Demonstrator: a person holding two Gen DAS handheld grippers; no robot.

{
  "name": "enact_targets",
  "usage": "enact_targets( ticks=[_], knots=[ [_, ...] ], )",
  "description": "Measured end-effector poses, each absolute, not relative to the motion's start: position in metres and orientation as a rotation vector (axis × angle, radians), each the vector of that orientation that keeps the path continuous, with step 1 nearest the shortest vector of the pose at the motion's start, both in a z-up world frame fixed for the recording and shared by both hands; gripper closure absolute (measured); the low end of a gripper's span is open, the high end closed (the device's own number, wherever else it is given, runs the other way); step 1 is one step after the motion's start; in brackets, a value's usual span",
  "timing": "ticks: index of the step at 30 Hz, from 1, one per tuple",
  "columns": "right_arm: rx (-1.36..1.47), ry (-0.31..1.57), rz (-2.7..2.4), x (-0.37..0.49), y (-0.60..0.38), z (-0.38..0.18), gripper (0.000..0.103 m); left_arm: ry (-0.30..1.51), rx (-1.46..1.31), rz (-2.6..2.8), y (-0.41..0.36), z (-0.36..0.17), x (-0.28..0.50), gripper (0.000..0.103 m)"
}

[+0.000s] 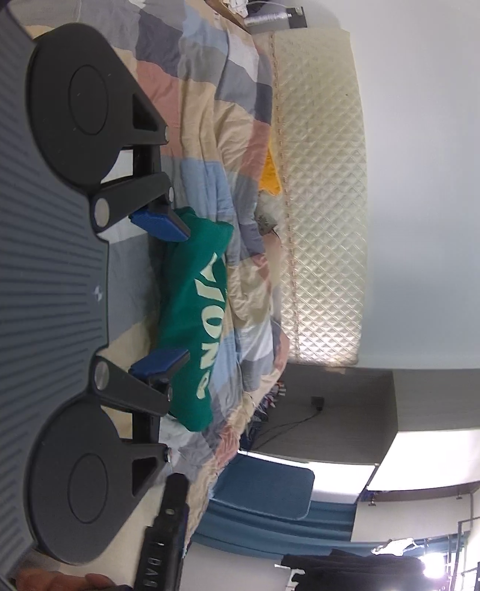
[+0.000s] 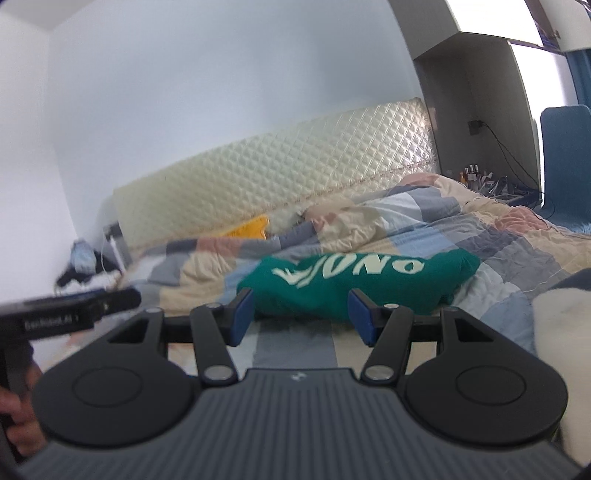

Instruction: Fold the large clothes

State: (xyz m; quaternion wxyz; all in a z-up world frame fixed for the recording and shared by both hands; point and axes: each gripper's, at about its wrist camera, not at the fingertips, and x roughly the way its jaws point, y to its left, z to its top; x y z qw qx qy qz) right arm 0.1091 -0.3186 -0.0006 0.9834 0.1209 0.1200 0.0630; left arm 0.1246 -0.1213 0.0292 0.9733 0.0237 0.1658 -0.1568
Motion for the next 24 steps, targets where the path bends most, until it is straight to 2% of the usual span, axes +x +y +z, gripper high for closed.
enact_targets(
  ticks=[7,24],
  knots=[
    [0.190,0.273,0.099,0.107,-0.316,-0.024,0.043,0.351,0.039,-0.312,-0.120,0.015,0.129,0.034],
    [0.160,0.272,0.019,0.102,-0.311,-0.034,0.043,0.397,0.048,-0.282,-0.115,-0.014,0.124,0.034]
  ],
)
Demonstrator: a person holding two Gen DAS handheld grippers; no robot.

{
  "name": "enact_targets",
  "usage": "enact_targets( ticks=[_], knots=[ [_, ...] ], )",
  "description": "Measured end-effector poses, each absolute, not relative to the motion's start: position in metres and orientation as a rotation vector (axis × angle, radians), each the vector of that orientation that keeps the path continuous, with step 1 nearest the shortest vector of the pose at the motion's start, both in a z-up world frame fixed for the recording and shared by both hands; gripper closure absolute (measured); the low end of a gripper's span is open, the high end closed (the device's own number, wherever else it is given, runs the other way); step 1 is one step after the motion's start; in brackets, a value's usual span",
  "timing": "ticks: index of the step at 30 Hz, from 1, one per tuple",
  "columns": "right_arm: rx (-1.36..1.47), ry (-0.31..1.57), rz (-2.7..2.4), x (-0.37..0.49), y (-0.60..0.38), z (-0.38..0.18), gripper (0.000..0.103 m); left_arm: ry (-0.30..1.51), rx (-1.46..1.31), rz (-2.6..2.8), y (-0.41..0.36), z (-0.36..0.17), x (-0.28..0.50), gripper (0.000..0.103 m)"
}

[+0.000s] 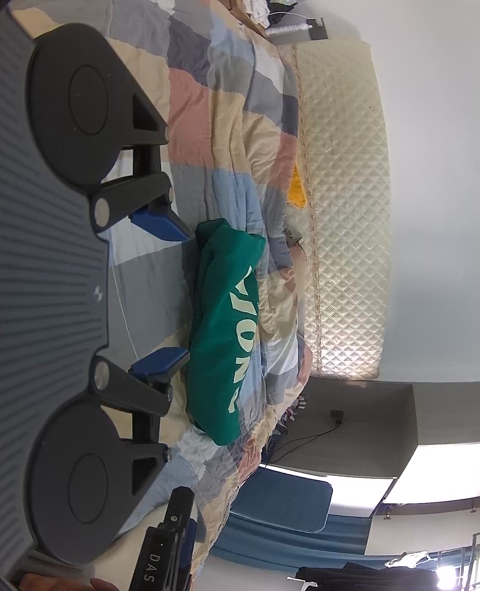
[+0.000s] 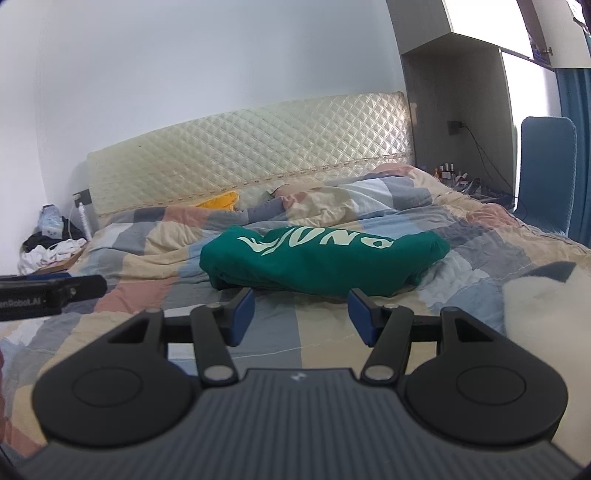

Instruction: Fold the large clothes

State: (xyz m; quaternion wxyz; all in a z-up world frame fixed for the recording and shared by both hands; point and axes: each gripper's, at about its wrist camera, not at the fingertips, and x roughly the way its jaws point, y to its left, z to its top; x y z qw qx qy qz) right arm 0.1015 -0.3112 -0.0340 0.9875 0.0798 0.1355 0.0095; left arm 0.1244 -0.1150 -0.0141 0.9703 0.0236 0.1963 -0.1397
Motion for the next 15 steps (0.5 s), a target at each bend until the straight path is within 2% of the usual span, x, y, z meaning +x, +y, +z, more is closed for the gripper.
enact_targets(
  ticks=[15],
  knots=[
    [0.094,0.286,-0.013,0.108,-0.306,-0.034,0.043,0.439,0.034,-0.271,-0.115,-0.032,0.136,0.032]
  ],
)
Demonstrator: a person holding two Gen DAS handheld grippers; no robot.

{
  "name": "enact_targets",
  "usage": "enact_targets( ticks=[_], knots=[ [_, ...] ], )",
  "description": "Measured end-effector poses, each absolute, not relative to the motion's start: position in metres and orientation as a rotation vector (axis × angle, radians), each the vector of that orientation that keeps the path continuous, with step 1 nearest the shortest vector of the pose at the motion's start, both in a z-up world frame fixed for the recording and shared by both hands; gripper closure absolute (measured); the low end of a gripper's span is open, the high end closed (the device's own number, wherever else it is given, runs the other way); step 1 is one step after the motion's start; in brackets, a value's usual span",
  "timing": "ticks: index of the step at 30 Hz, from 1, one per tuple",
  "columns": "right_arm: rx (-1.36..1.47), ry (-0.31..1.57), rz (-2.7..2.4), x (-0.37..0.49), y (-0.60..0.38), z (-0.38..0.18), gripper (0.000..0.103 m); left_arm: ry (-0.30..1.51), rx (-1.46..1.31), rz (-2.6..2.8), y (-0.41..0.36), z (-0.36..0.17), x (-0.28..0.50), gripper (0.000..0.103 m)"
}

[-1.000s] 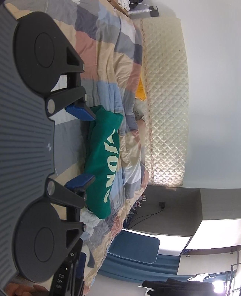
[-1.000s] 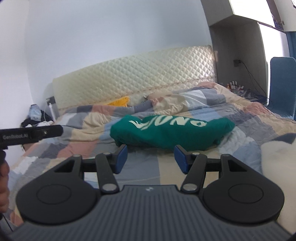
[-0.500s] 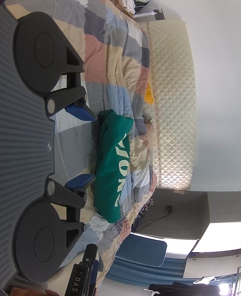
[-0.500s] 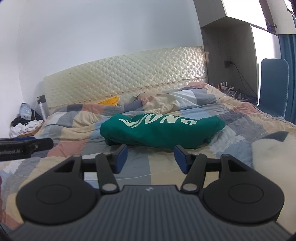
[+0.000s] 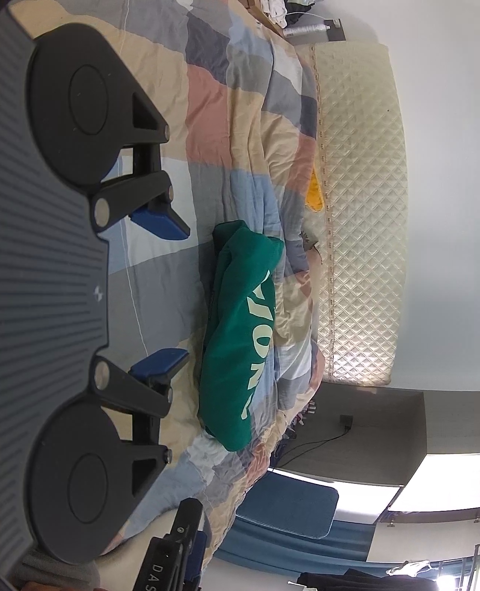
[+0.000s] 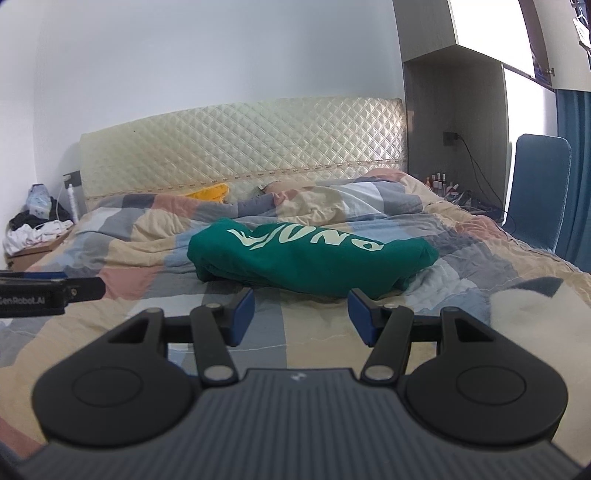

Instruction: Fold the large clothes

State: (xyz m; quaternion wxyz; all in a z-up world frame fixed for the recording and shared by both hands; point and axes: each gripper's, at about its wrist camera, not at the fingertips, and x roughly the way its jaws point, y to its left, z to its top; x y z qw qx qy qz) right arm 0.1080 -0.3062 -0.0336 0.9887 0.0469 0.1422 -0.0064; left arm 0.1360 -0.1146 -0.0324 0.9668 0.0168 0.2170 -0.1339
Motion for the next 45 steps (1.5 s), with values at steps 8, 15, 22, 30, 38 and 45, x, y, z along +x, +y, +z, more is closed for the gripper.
enact_targets(
  ticks=[8,15,22,30,38,45],
  knots=[
    [0.111,0.281,-0.011,0.1093,-0.3079,-0.0355,0.042,0.445,0.037,-0.278,-0.1175,-0.0355,0.1377,0.023],
    [0.114,0.279,-0.013,0.1085,-0.3071,-0.0358,0.041,0.429,0.018,-0.271,-0.1165,-0.0345,0.1379,0.003],
    [0.117,0.273,-0.035,0.1089,-0.3086,-0.0369,0.021,0.430,0.004,-0.265,-0.1175,-0.0331,0.1374,0.001],
    [0.095,0.280,-0.041,0.1105,-0.3050,-0.0374,0.000,0.440,-0.011,-0.259,-0.1191,-0.0341,0.1373,0.000],
    [0.130,0.276,-0.046,0.1086,-0.3080,-0.0376,0.000,0.442,-0.021,-0.243,-0.1184,-0.0342,0.1376,0.000],
    [0.136,0.269,-0.052,0.1062,-0.3089,-0.0382,0.000,0.433,-0.033,-0.224,-0.1164,-0.0323,0.1375,0.000]
  ],
)
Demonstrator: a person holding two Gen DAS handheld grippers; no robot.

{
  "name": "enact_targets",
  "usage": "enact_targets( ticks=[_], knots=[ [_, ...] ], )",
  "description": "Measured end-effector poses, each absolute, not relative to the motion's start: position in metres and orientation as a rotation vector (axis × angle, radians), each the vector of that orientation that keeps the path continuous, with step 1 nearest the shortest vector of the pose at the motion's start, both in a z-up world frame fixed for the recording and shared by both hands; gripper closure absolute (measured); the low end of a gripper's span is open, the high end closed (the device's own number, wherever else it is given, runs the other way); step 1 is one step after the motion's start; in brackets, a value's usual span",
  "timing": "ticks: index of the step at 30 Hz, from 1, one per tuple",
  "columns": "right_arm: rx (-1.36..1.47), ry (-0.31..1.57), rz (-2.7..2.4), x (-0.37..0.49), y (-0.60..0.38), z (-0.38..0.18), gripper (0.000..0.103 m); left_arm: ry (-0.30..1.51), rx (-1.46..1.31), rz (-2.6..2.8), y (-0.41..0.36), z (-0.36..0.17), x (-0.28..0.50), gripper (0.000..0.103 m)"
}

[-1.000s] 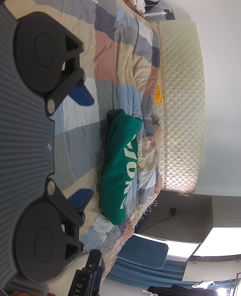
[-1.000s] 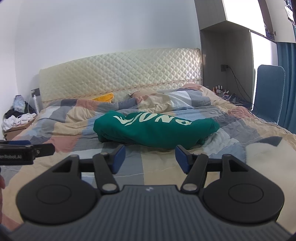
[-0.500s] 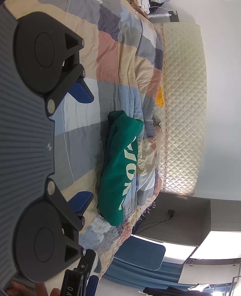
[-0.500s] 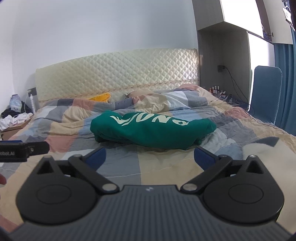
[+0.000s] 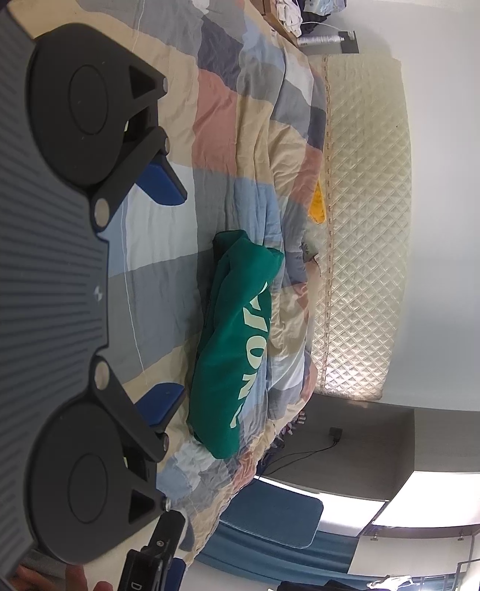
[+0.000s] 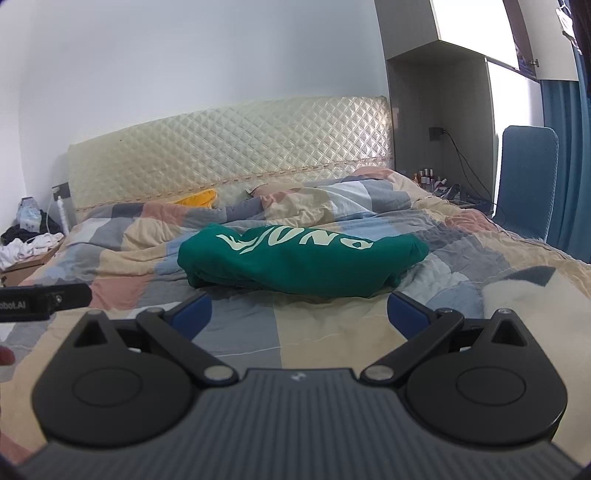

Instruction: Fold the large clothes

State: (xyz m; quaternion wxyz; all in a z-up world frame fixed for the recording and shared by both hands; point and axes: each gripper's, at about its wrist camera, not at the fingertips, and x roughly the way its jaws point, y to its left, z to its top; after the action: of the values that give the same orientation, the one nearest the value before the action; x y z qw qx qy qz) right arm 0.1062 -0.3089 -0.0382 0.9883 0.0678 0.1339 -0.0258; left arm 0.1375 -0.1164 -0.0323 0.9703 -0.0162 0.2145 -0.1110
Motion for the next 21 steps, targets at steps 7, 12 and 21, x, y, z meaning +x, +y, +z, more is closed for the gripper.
enact_targets(
  ticks=[7,12,21],
  knots=[
    [0.140,0.261,-0.058,0.1029,-0.3093,-0.0383,0.000,0.450,-0.036,-0.236,-0.1165,-0.0310,0.1375,0.000],
    [0.142,0.259,-0.062,0.0997,-0.3098,-0.0383,0.000,0.444,-0.033,-0.221,-0.1164,-0.0294,0.1365,0.000],
    [0.138,0.260,-0.062,0.0994,-0.3077,-0.0380,0.000,0.442,-0.013,-0.222,-0.1187,-0.0279,0.1357,0.000]
  ],
)
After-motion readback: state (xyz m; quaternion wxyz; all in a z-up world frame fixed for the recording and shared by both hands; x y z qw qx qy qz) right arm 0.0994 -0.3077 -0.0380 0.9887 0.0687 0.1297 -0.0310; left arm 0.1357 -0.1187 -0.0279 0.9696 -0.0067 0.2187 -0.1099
